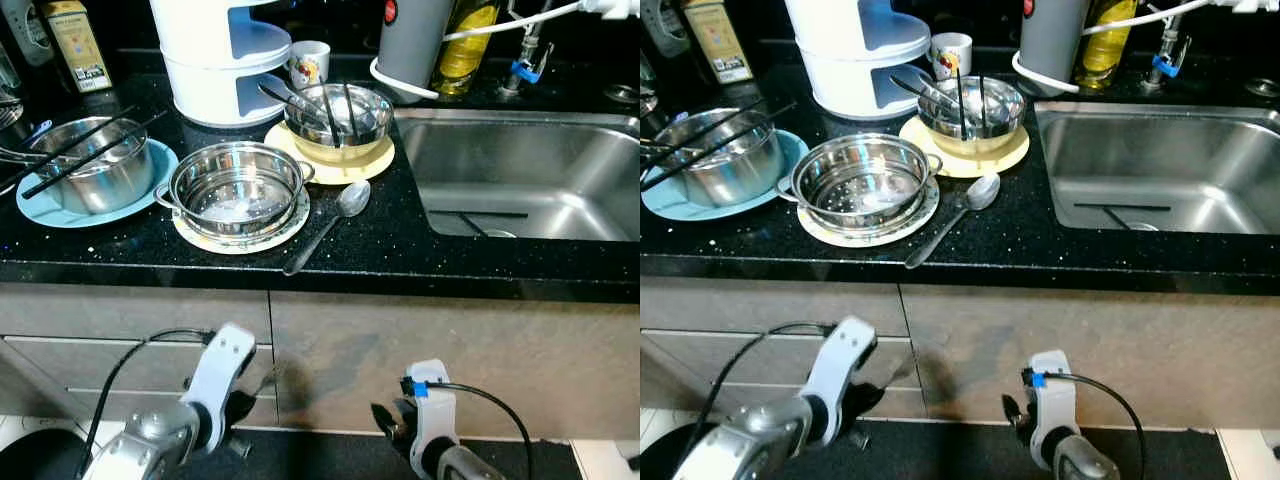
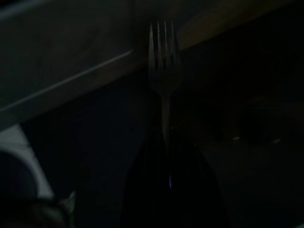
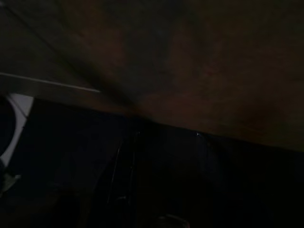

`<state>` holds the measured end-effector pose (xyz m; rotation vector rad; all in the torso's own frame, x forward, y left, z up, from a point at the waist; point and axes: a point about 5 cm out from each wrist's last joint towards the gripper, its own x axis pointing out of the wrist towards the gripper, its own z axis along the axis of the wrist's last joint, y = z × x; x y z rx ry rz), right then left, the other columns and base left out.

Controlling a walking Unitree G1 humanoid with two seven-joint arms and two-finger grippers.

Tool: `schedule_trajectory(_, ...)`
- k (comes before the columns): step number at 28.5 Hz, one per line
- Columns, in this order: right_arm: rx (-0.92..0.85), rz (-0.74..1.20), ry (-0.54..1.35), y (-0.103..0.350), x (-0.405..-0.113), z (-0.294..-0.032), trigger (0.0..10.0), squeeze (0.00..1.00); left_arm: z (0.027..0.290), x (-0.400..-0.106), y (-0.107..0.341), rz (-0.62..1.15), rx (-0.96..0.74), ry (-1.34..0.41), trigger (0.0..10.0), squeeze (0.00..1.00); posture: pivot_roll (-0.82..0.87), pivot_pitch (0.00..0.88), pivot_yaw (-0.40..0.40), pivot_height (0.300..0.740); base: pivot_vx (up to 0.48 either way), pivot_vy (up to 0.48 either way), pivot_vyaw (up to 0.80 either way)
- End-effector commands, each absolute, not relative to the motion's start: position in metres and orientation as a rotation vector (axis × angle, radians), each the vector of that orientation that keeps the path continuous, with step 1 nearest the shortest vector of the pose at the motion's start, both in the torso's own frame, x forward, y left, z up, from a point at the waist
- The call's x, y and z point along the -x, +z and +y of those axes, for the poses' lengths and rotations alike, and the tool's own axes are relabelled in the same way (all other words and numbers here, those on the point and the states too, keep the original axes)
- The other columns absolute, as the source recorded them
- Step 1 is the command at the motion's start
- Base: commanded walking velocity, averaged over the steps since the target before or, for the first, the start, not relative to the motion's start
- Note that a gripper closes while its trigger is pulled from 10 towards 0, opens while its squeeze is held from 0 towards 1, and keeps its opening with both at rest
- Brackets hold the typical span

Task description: Kitchen organization

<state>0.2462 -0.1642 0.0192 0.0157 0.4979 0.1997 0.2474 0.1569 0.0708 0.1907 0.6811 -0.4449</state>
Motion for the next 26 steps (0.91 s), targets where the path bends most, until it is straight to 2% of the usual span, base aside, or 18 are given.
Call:
schedule_trajectory(1,0.011,0.508,0.123,0.010,-0.245,-0.172,10.0,0.00,0.164,-0.247,0.057,0.673,-0.172,-0.372,0.0,0.00,-0.06,0.205,-0.002,0.740,0.000,0.000,0.00)
schedule_trajectory(3,0.016,0.513,0.089,0.006,-0.245,-0.174,10.0,0.00,0.168,-0.249,0.049,0.664,-0.154,-0.323,0.0,0.00,-0.06,0.205,-0.002,0.740,0.000,0.000,0.00)
schedule_trajectory(9,0.013,0.517,0.086,0.000,-0.245,-0.171,10.0,0.00,0.168,-0.250,0.037,0.629,-0.128,-0.319,0.0,0.00,-0.07,0.203,-0.003,0.740,0.000,0.000,0.00)
schedule_trajectory(10,0.005,0.522,0.086,-0.004,-0.244,-0.169,10.0,0.00,0.169,-0.249,0.029,0.641,-0.109,-0.303,0.7,0.00,-0.07,0.204,-0.005,0.740,0.000,0.000,0.00)
schedule_trajectory(11,0.004,0.524,0.089,-0.006,-0.244,-0.167,10.0,0.00,0.169,-0.248,0.023,0.650,-0.079,-0.286,4.1,0.00,-0.07,0.205,-0.003,0.740,0.000,0.000,0.00)
schedule_trajectory(12,0.005,0.523,0.090,-0.008,-0.244,-0.165,10.0,0.00,0.170,-0.248,0.020,0.655,-0.048,-0.261,6.2,0.00,-0.07,0.205,-0.003,0.740,0.000,0.000,0.00)
schedule_trajectory(13,0.005,0.523,0.090,-0.008,-0.244,-0.165,10.0,0.00,0.170,-0.248,0.020,0.655,-0.048,-0.261,6.2,0.00,-0.07,0.205,-0.003,0.740,0.000,0.000,0.00)
schedule_trajectory(14,0.007,0.522,0.093,-0.009,-0.244,-0.164,10.0,0.00,0.171,-0.248,0.018,0.655,-0.029,-0.236,10.0,0.00,-0.08,0.205,0.003,0.740,0.000,0.000,0.00)
schedule_trajectory(21,0.010,0.499,0.083,-0.010,-0.246,-0.163,10.0,0.00,0.161,-0.244,0.008,0.623,-0.145,-0.318,10.0,0.00,-0.08,0.206,0.003,0.740,0.000,0.000,0.00)
schedule_trajectory(26,0.015,0.489,0.084,-0.011,-0.247,-0.165,10.0,0.00,0.163,-0.247,0.007,0.615,-0.115,-0.287,10.0,0.00,-0.08,0.203,-0.001,0.740,0.000,0.000,0.00)
